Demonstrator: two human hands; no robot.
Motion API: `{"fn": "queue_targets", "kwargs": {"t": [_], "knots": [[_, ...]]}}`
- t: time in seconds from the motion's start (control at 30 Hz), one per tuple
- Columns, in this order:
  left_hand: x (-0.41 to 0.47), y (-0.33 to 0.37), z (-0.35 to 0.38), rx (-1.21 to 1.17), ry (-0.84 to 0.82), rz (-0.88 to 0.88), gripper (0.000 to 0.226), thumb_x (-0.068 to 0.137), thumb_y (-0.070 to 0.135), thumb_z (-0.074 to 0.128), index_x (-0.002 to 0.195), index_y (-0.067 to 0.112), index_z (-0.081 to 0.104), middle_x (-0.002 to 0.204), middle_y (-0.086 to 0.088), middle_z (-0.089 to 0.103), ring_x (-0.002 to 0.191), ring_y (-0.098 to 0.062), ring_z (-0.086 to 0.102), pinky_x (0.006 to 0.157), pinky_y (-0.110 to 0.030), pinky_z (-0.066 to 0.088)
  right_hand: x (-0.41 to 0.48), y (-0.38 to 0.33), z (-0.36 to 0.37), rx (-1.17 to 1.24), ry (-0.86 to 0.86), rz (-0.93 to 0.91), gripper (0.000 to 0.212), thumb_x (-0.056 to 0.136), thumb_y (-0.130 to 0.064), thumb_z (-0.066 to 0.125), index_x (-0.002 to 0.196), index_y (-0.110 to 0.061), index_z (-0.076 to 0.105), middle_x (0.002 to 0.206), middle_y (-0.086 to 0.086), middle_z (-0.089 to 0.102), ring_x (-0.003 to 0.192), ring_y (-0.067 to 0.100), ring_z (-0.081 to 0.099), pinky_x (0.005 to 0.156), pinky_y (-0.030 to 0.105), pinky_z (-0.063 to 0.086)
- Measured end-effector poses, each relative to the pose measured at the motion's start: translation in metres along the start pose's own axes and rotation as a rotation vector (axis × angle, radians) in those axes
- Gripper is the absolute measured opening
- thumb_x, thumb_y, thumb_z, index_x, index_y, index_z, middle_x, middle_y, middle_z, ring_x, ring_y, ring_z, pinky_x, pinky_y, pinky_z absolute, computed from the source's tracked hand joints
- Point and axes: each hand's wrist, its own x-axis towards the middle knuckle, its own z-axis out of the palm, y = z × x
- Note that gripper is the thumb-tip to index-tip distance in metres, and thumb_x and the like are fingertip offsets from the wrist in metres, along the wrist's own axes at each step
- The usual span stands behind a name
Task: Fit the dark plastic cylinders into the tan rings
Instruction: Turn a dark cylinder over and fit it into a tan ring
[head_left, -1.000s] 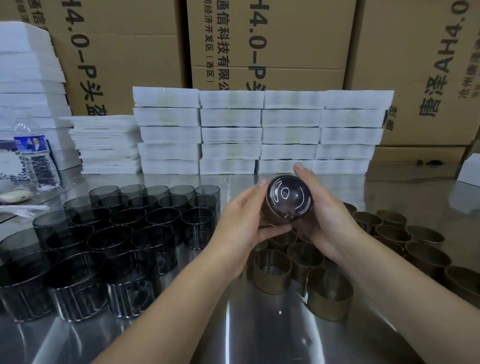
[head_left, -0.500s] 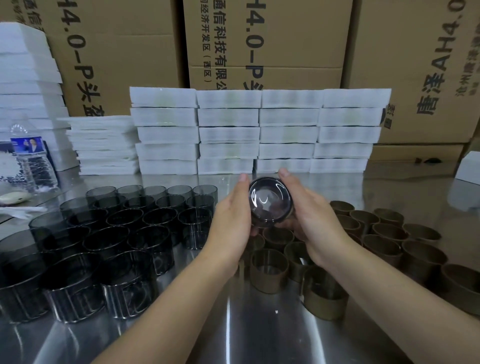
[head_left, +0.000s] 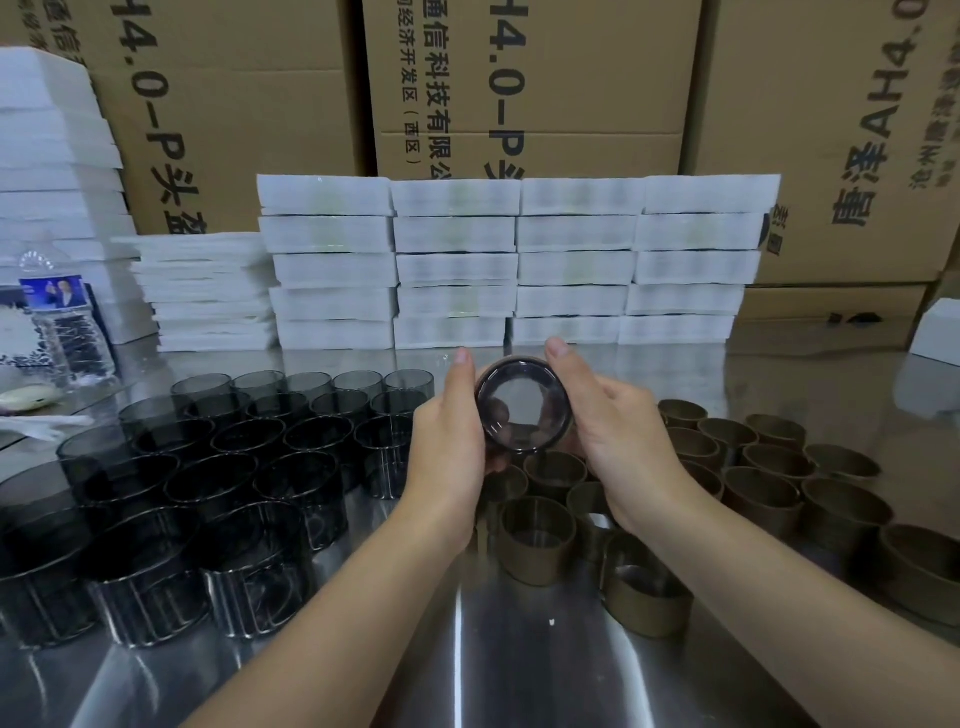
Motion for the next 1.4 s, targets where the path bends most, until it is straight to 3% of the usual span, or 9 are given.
{"fn": "queue_targets", "kwargs": {"t": [0.1, 0.27, 0.4, 0.47, 0.77, 0.9, 1.1, 1.27, 1.4], "knots": [[-0.0004, -0.0005, -0.0002, 0.009, -0.014, 0.004, 0.050, 0.100, 0.049, 0.041, 0.074, 0.019, 0.071, 0.074, -0.006, 0.067, 0.069, -0.019, 0.063, 0.062, -0.031, 0.049, -0.0002, -0.0010, -0.0020, -0.012, 0.002, -0.002, 0.075, 0.056, -0.077, 0.058, 0.068, -0.003, 0.066, 0.062, 0.006, 0.062, 0.063, 0.017, 0.066, 0.082, 0.042, 0.057], [-0.0015, 0.0010, -0.0011, 0.014, -0.032, 0.010, 0.052, 0.100, 0.048, 0.041, 0.067, 0.027, 0.076, 0.071, 0.000, 0.068, 0.063, -0.014, 0.063, 0.057, -0.027, 0.048, 0.0023, -0.0014, -0.0014, 0.002, -0.011, 0.017, 0.053, 0.067, -0.066, 0.062, 0.064, -0.015, 0.074, 0.057, -0.002, 0.064, 0.062, 0.013, 0.065, 0.079, 0.039, 0.057], [-0.0045, 0.0037, -0.0020, 0.028, -0.035, 0.004, 0.053, 0.099, 0.049, 0.041, 0.058, 0.043, 0.072, 0.055, 0.011, 0.063, 0.050, -0.003, 0.060, 0.050, -0.021, 0.048, 0.0008, -0.0027, -0.0009, 0.009, -0.036, 0.001, 0.041, 0.077, -0.061, 0.062, 0.055, -0.029, 0.074, 0.054, -0.005, 0.065, 0.058, 0.007, 0.066, 0.061, 0.021, 0.054], [-0.0057, 0.0044, -0.0020, 0.020, -0.039, -0.007, 0.052, 0.099, 0.050, 0.041, 0.057, 0.045, 0.071, 0.053, 0.011, 0.063, 0.050, -0.003, 0.060, 0.050, -0.021, 0.048, -0.0004, -0.0036, -0.0004, 0.017, -0.041, 0.004, 0.042, 0.083, -0.055, 0.061, 0.052, -0.029, 0.072, 0.052, -0.004, 0.064, 0.056, 0.008, 0.066, 0.057, 0.019, 0.052], [-0.0059, 0.0059, -0.0020, -0.010, -0.033, -0.011, 0.049, 0.099, 0.046, 0.045, 0.060, 0.041, 0.073, 0.053, 0.010, 0.061, 0.050, -0.007, 0.058, 0.048, -0.020, 0.046, -0.0009, -0.0068, -0.0008, 0.057, -0.054, 0.036, 0.039, 0.077, -0.056, 0.064, 0.059, -0.023, 0.076, 0.061, 0.003, 0.069, 0.060, 0.013, 0.069, 0.057, 0.020, 0.054], [-0.0057, 0.0066, -0.0019, -0.033, -0.031, -0.029, 0.048, 0.099, 0.044, 0.047, 0.063, 0.025, 0.073, 0.054, 0.006, 0.058, 0.049, -0.010, 0.055, 0.043, -0.018, 0.043, 0.0001, -0.0059, 0.0000, 0.027, -0.058, 0.020, 0.039, 0.084, -0.054, 0.060, 0.057, -0.029, 0.075, 0.060, -0.003, 0.070, 0.063, 0.009, 0.070, 0.062, 0.021, 0.056], [-0.0065, 0.0071, -0.0018, -0.073, -0.038, -0.025, 0.054, 0.100, 0.042, 0.046, 0.054, 0.029, 0.073, 0.051, 0.005, 0.056, 0.043, -0.007, 0.051, 0.039, -0.015, 0.038, 0.0003, -0.0059, -0.0002, 0.032, -0.078, 0.003, 0.039, 0.071, -0.061, 0.061, 0.064, -0.026, 0.077, 0.063, 0.000, 0.071, 0.064, 0.011, 0.070, 0.063, 0.022, 0.057], [-0.0083, 0.0077, -0.0013, -0.061, -0.021, -0.055, 0.050, 0.100, 0.042, 0.044, 0.060, 0.039, 0.074, 0.063, 0.002, 0.059, 0.055, -0.009, 0.056, 0.044, -0.017, 0.043, 0.0001, -0.0053, 0.0001, 0.033, -0.070, -0.002, 0.036, 0.067, -0.062, 0.061, 0.065, -0.030, 0.078, 0.060, -0.003, 0.070, 0.059, 0.009, 0.069, 0.057, 0.018, 0.053], [-0.0086, 0.0054, 0.0009, -0.217, -0.008, -0.187, 0.045, 0.096, 0.032, 0.051, 0.058, 0.024, 0.073, 0.058, 0.003, 0.053, 0.045, -0.008, 0.047, 0.039, -0.015, 0.033, 0.0018, -0.0081, -0.0046, -0.072, -0.130, 0.062, 0.040, 0.070, -0.068, 0.057, 0.073, -0.032, 0.076, 0.061, -0.007, 0.067, 0.057, 0.006, 0.065, 0.050, 0.011, 0.046]]}}
